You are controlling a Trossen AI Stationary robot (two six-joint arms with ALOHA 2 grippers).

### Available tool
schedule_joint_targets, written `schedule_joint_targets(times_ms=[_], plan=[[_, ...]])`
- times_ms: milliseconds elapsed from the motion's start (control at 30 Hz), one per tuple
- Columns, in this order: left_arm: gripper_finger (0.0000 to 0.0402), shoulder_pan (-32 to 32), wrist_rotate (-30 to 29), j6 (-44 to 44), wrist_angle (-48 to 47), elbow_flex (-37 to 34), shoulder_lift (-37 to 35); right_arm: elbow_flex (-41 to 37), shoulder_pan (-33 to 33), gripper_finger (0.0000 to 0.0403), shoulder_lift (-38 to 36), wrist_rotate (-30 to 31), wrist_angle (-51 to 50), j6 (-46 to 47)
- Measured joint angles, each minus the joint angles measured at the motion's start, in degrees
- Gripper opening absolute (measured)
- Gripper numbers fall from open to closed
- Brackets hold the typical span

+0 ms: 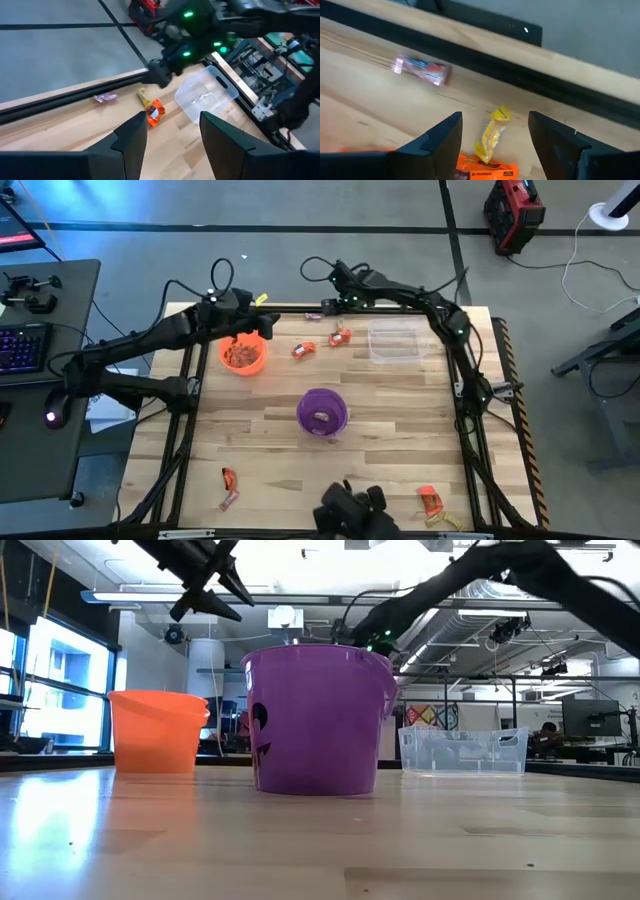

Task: Sort candy by brand, put in halloween buckets
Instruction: Put the yellow candy into the purple bucket

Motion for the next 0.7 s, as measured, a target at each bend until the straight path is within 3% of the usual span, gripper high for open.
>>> schedule_joint_targets(times_ms=[300,533,700], plan=[[0.0172,2.12,3.97,2.97,0.0,0.0,-0.04,11.11,-0.02,0.0222,9.85,-1.15,-9.7,1.66],[0.0172,2.51,5.2,3.76,-0.02,0.0,-0.04,11.9,-0.09,0.022,12.01,-2.43,-11.15,3.6],[0.0172,2.51,5.22,4.63,-0.02,0.0,-0.04,11.88,-0.09,0.0178,12.01,-2.47,-10.87,3.21]])
